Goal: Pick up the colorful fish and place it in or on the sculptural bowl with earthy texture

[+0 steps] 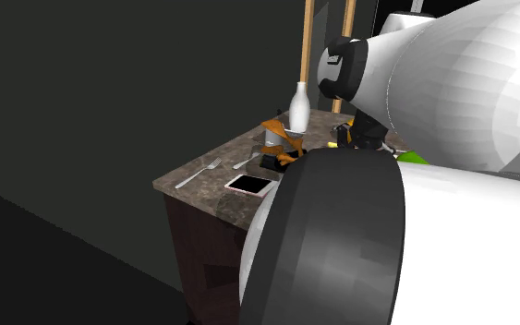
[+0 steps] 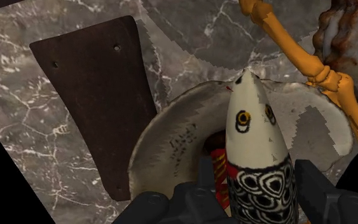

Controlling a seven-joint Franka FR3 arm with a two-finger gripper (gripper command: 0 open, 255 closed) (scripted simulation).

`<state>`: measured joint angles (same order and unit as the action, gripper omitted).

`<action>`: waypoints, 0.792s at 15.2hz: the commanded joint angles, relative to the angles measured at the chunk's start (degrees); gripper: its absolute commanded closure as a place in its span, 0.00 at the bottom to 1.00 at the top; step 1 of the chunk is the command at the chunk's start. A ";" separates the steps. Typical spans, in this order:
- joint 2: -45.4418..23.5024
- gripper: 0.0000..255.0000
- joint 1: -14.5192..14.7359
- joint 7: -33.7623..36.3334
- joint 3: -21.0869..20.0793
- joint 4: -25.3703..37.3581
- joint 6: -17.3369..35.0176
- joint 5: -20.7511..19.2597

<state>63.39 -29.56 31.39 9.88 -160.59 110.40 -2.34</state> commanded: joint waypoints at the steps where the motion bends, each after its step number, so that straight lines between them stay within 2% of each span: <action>1: 0.01 1.00 0.00 0.00 0.00 0.00 0.02 0.00; 2: 0.01 0.00 0.00 0.00 0.00 -0.01 0.02 0.00; 7: 0.01 0.00 -0.01 0.00 0.01 -0.01 0.02 0.00; 10: 0.85 0.00 0.00 -0.01 -0.27 5.37 -6.20 0.20; 12: 0.91 0.00 0.01 -0.01 -0.33 6.86 -7.74 0.25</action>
<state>64.61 -29.56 31.47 9.48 -155.06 103.76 -2.07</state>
